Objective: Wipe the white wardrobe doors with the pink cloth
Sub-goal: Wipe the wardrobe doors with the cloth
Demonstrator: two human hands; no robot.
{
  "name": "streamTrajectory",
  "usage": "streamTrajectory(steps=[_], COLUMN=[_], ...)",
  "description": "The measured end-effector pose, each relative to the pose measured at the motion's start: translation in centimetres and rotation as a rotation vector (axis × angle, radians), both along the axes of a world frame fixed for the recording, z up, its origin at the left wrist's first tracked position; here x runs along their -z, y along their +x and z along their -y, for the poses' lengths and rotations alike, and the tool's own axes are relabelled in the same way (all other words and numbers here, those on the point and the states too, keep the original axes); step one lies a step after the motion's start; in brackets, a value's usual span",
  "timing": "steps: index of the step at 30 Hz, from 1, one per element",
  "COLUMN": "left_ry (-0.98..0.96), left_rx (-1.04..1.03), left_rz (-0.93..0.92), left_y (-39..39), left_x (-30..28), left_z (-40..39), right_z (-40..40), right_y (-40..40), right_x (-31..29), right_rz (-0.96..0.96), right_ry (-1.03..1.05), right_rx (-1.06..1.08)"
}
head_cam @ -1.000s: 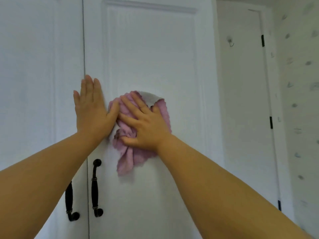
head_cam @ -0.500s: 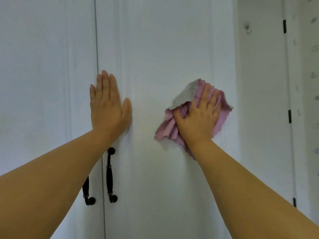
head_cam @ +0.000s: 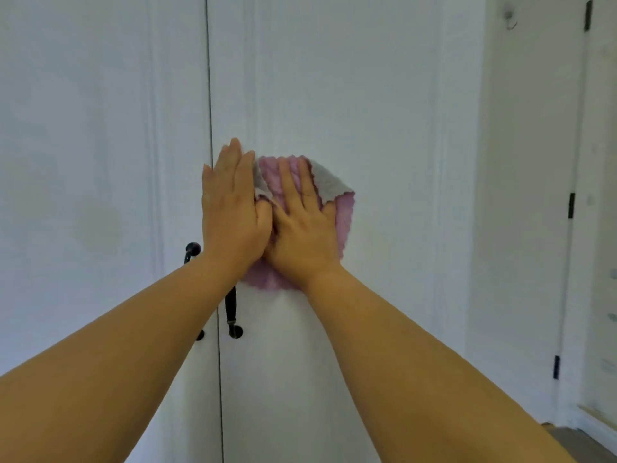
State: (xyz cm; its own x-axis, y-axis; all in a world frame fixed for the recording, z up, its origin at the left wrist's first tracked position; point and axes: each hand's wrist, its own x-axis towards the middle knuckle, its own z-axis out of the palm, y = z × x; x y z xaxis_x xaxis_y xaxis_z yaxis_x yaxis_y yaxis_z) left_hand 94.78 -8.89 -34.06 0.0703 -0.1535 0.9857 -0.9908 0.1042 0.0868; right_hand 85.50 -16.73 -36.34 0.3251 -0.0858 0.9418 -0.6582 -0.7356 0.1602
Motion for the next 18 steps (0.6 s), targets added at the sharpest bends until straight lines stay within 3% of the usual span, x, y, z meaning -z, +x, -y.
streamTrajectory(steps=[4,9,15,18], left_ry=[0.088,0.171,-0.056,-0.197], left_rx=[-0.087,-0.205,-0.041,0.008], left_rz=[0.026,0.099,-0.011,-0.123], left_y=[-1.2,0.1,1.4,1.6], left_x=[2.2,3.5,5.5,5.7], left_z=[0.4,0.0,0.3,0.7], right_z=[2.7,6.8,3.7,1.7], right_y=[-4.5,-11.1,-7.5,-3.2], right_x=[2.1,-0.5,-3.6,-7.0], right_rz=[-0.113,0.095,0.288,0.21], right_ry=[-0.168,-0.074,0.118,0.121], right_rx=[0.023,0.211,0.208,0.178])
